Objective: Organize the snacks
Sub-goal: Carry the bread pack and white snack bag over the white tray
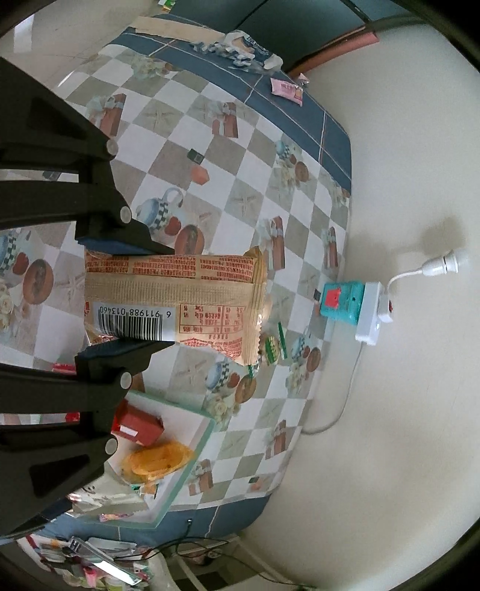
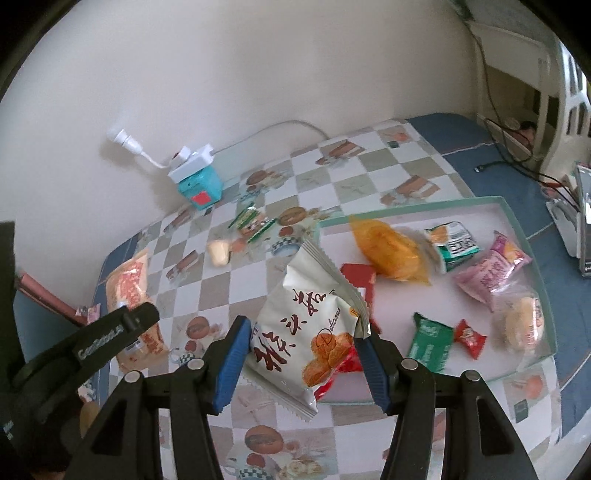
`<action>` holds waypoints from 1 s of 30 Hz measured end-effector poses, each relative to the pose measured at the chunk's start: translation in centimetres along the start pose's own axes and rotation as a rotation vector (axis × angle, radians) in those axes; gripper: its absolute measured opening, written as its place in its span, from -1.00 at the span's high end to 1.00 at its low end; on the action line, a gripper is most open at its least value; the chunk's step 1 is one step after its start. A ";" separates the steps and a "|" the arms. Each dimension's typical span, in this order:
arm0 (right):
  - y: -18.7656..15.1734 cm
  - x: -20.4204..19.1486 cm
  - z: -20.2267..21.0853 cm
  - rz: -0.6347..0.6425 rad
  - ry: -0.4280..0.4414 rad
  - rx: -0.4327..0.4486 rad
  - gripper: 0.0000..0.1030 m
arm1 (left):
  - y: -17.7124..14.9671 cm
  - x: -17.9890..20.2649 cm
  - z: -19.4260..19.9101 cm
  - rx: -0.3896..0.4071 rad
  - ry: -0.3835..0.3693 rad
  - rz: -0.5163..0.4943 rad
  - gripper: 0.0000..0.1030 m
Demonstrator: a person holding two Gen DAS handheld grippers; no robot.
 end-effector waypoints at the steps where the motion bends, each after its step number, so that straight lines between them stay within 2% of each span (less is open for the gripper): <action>1: 0.2 0.7 0.2 -0.014 -0.003 0.004 -0.17 | -0.1 0.3 0.0 0.000 0.005 -0.005 0.22; 9: 1.1 5.4 1.6 -0.115 -0.030 0.032 -0.18 | -1.3 3.9 0.1 0.008 0.023 -0.080 0.22; 19: 1.5 10.7 1.6 -0.214 -0.071 0.011 -0.18 | -3.1 7.9 -0.8 -0.027 0.010 -0.164 0.22; 24: 1.4 12.3 0.5 -0.235 -0.101 -0.033 -0.18 | -4.3 10.1 -1.9 -0.072 -0.007 -0.217 0.22; 30: 1.3 12.5 -0.6 -0.228 -0.119 -0.074 -0.19 | -5.0 11.4 -2.5 -0.084 0.003 -0.261 0.22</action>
Point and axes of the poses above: each gripper's, at about its wrist camera, not at the fingertips, and z roughly against the way its jaws point, x to its right, y to its top, the point moved 2 cm from there along -z, roughly the way its jaws point, and after that the axes turned 12 degrees about -x, right-handed, at the moved point
